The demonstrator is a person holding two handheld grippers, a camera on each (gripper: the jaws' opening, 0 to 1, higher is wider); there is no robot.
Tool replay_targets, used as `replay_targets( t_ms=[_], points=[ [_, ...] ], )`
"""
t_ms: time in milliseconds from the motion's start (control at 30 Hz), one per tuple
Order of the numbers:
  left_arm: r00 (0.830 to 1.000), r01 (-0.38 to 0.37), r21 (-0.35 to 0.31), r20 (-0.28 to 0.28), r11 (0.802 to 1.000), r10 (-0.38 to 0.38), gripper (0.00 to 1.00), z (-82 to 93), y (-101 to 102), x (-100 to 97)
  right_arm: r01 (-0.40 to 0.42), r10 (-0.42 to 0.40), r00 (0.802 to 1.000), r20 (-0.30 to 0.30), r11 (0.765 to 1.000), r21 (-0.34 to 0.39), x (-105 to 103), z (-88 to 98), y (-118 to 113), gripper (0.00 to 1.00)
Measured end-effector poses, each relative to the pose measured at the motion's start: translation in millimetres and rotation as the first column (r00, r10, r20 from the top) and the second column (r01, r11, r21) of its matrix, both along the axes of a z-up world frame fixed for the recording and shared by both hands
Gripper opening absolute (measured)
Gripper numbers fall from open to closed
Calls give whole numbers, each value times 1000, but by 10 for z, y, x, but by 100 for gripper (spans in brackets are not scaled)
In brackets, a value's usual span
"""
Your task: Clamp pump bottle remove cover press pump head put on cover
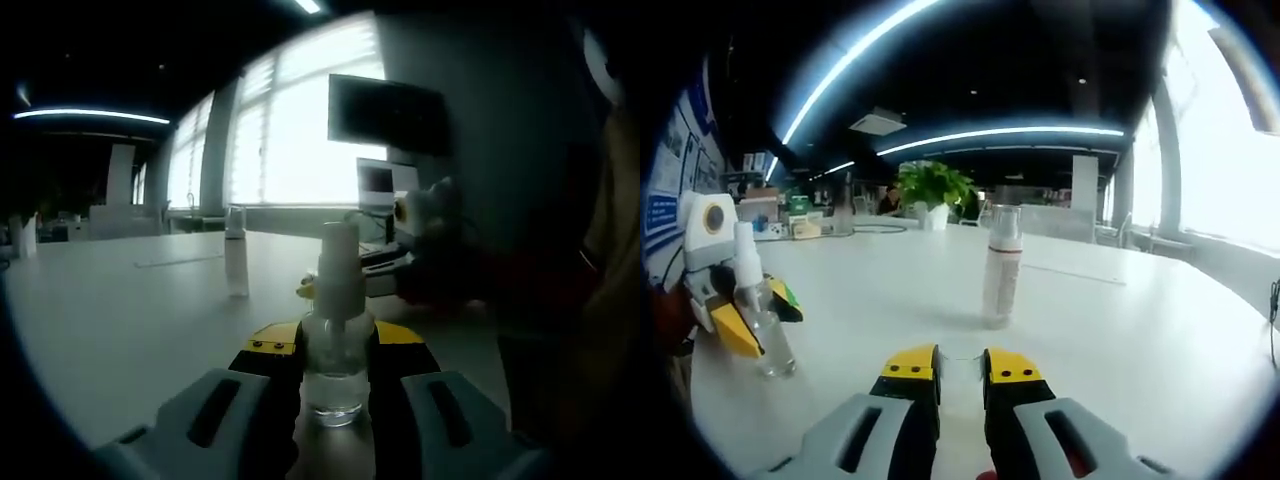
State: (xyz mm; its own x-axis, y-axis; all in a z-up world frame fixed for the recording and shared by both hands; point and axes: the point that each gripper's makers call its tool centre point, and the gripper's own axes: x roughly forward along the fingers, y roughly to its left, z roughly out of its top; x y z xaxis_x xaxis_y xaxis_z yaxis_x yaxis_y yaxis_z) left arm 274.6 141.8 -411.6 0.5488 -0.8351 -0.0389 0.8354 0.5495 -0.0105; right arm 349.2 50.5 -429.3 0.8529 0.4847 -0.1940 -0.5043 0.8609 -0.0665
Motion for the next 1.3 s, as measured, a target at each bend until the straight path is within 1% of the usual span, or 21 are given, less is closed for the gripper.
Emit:
replay_targets(
  t_ms=[67,100,167,233,267,367,500,600,700,833,933,1133,1200,1300],
  points=[
    [1000,-1,4,8,1000,1,16,2,4,-8,2,-2,1000,2,1000,14,-1,0,-24,12],
    [1000,4,4,8,1000,-4,16,2,-6,-11,14,-13,1000,-20,999,35,-1,-16,-50,12],
    [1000,3,2,3,1000,-3,16,1,-8,-6,27,-25,999,-25,996,83,-6,26,-102,12],
    [1000,-7,5,7,1000,7,16,2,8,-7,31,-28,999,-27,996,85,-2,26,-106,12],
    [1000,-1,-1,-1,1000,1,16,2,-5,2,28,-26,999,-26,997,69,-26,27,-77,12],
    [1000,0,-2,-4,1000,0,16,3,-11,-4,45,-44,999,-15,997,58,-6,42,-102,12],
    [1000,-2,0,-1,1000,2,16,0,-4,2,42,-42,999,-7,997,66,-27,64,-106,12],
    [1000,-4,2,2,1000,4,16,-1,3,6,46,-46,999,-2,998,50,-35,61,-137,12],
    [1000,-7,3,4,1000,7,16,0,9,6,51,-51,999,7,998,48,-42,104,-162,12],
    [1000,-8,3,3,1000,8,16,-1,17,14,47,-48,999,6,998,42,-61,98,-162,12],
    [1000,-8,3,2,1000,8,16,-1,16,22,51,-51,999,-4,998,44,-68,70,-168,12],
    [1000,-9,3,3,1000,9,16,-1,16,23,56,-56,998,3,996,67,-97,147,-156,12],
    [1000,-9,4,3,1000,9,16,-2,16,23,34,-34,999,2,995,93,-122,196,-96,12],
    [1000,-10,4,4,1000,10,16,-1,17,23,25,-26,1000,8,995,97,-171,226,-37,12]
  ],
)
